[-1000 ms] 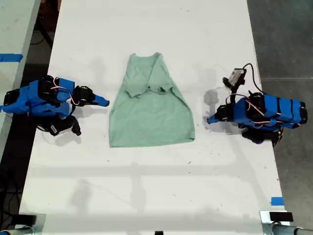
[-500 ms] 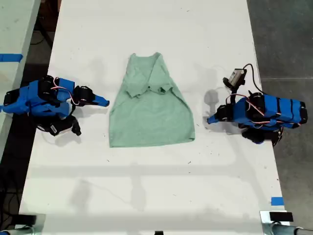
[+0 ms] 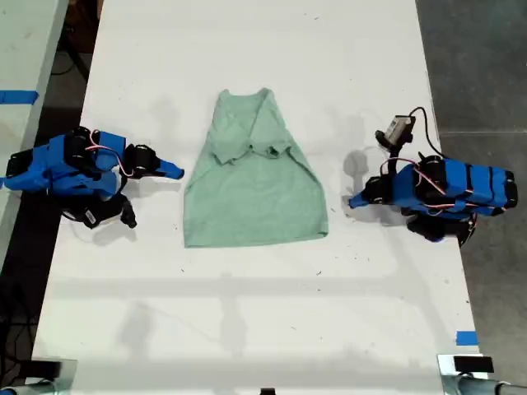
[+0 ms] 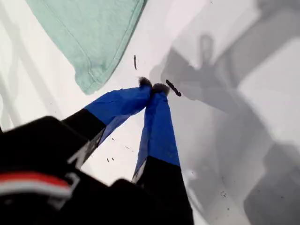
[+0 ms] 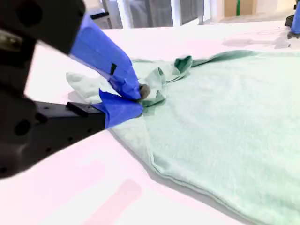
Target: Fold t shirt
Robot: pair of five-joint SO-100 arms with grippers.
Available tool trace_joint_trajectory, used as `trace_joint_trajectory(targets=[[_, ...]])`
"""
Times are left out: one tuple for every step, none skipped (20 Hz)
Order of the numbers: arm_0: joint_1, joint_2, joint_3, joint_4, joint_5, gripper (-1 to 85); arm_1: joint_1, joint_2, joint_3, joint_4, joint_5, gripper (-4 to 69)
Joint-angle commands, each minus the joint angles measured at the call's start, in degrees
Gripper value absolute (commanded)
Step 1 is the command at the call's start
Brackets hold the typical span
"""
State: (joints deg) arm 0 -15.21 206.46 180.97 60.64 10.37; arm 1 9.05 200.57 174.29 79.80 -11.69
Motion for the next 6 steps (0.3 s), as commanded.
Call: trace_joint_trajectory(targets=[[-0.26,0.26,-0.09,0.18,-1.05,-0.1,-0.62,0.62,2.37,-0.44,-0.35,0.5],[-0.26,0.26,-0.09,0.18,-1.05,-0.1,-0.79,0.62,2.37,-0.44,-0.44,0.5],[-0.26,0.26,-0.09,0.18,-1.05,-0.1,-0.97,0.62,2.37,-0.44,-0.44,0.5],[-0.18,0.26,-0.09,0.18,-1.14,-0.1,-0.97,0.62,2.37,-0.44,-0.44,0.5],[-0.18,0.26,-0.09,0.26,-1.14,-0.1,-0.97,0.62,2.37,-0.53,-0.44,0.5],[-0.18,0.26,-0.09,0.26,-1.14,-0.1,-0.97,0.62,2.37,-0.53,-0.35,0.5]])
